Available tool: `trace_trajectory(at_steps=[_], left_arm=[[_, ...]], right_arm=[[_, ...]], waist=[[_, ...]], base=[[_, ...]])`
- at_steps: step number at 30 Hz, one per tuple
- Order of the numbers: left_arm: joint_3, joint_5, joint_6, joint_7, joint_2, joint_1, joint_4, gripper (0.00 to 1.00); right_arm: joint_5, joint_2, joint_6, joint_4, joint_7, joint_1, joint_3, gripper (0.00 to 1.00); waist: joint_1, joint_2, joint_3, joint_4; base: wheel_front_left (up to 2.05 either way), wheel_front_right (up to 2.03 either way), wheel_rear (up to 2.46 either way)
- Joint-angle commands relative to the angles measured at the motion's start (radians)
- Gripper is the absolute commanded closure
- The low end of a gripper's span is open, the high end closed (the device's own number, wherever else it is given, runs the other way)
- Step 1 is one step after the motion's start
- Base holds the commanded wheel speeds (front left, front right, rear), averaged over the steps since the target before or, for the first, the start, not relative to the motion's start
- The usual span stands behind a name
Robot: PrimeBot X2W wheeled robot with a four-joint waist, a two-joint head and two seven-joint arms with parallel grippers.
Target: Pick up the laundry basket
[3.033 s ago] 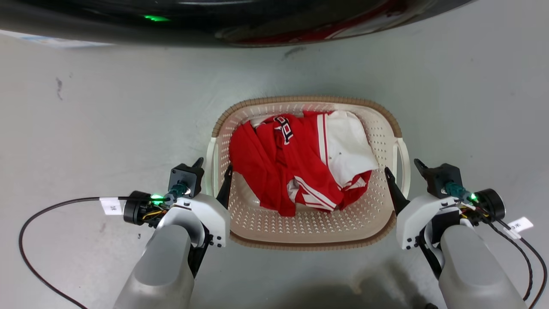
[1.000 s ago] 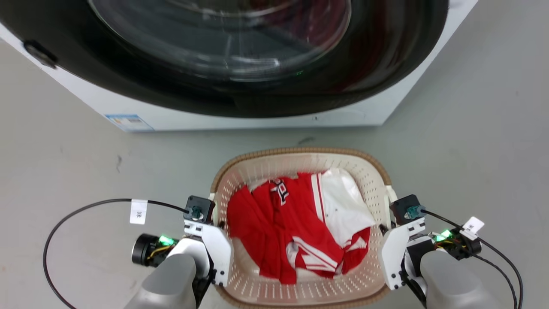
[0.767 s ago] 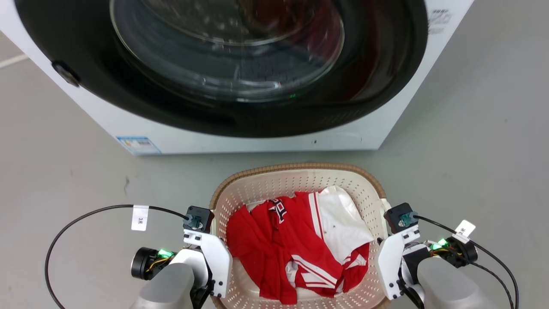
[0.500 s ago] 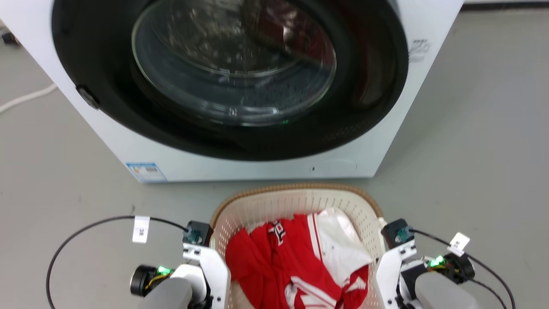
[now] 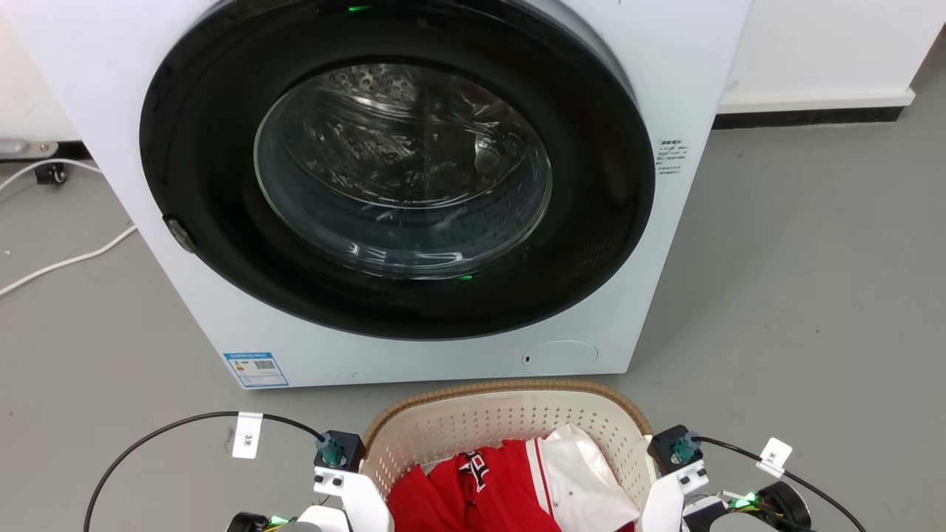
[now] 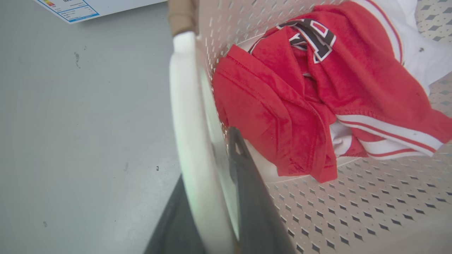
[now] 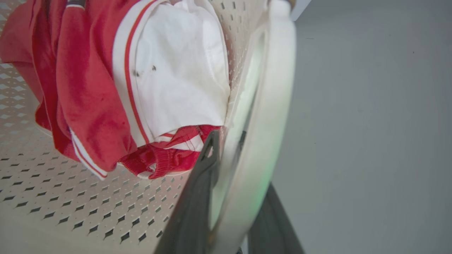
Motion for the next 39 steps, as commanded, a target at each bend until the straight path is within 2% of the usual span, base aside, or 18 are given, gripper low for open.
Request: trace_trajectory(at_steps=[1,10,39], left_arm=[[-0.016,-0.006,-0.026,0.008,-0.045,0.011,-0.033,1.00],[-0.066,-0.074,-0.026,0.056,-0.042,0.015,-0.041,1.00],[-0.197,-0.197,-0.026,0.059,-0.023,-0.017,-0.026,1.00]], right_arm=[[0.003,0.048,0.017,-0.025,-0.007,0.003,0.016,1.00],[0.045,0.048,0.017,-0.014,0.013,0.002,0.062,1.00],[0.151,0.047,0.017,0.007,0.030,-0.018,0.152,1.00]], waist=[[0.0002,-0.0001,-0.006,-0.003],[0.0002,-0.0001,-0.026,-0.002],[0.0002,-0.0001,-0.025,-0.007]], base=[[0.00,0.00,0.00],[0.00,0.00,0.00],[0.00,0.00,0.00]])
